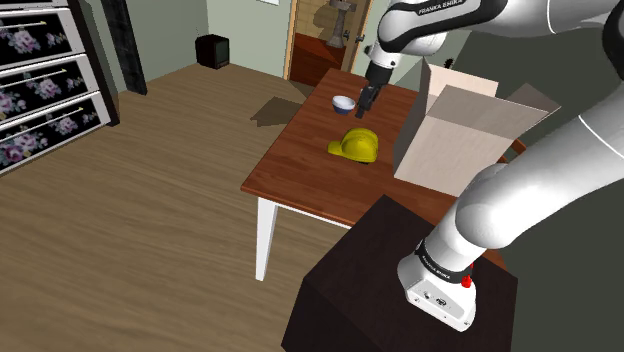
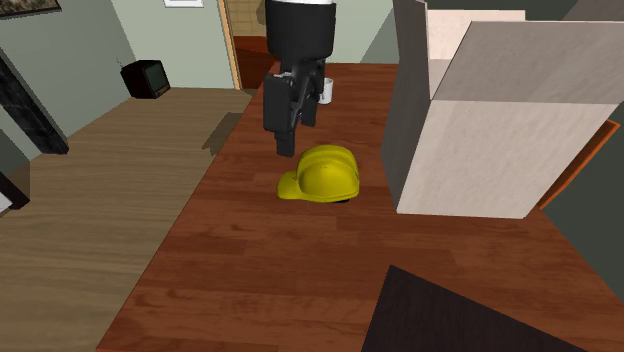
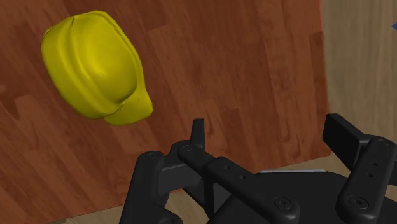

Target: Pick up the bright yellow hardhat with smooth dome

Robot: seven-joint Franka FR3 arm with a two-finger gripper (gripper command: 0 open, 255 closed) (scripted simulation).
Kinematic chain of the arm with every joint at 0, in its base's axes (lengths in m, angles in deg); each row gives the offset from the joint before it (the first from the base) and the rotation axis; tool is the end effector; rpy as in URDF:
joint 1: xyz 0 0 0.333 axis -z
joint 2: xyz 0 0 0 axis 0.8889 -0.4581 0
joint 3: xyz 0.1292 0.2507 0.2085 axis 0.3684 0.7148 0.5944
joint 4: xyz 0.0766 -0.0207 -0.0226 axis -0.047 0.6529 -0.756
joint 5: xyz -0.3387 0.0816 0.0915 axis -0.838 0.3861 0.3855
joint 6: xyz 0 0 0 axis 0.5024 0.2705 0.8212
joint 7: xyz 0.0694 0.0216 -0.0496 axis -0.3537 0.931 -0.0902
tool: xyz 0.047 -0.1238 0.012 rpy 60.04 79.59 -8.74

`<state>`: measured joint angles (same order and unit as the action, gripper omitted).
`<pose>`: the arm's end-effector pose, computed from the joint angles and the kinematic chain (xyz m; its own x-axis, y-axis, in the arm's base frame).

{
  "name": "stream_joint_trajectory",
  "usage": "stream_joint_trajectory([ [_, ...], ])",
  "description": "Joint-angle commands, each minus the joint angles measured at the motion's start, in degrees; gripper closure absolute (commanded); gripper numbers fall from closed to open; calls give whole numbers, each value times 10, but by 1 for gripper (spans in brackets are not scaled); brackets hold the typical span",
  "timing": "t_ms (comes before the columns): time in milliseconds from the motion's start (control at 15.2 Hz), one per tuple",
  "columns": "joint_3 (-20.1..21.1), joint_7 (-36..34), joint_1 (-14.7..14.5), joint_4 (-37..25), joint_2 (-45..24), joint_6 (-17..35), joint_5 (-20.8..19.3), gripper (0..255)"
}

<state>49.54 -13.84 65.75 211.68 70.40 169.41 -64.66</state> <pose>0.3830 -0.1797 0.4734 0.9806 0.1910 0.0446 0.1929 -0.9802 -0.0453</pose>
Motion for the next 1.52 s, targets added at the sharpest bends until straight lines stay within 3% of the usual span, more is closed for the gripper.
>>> stream_joint_trajectory([
  [0, -18, 34, 2, -18, -37, 17, 5, 0],
  [660, -66, 204, 31, -154, -263, 75, 94, 0],
  [1320, -40, 323, 122, -374, -495, 63, 174, 0],
  [1452, -36, 325, 124, -371, -504, 74, 178, 0],
])
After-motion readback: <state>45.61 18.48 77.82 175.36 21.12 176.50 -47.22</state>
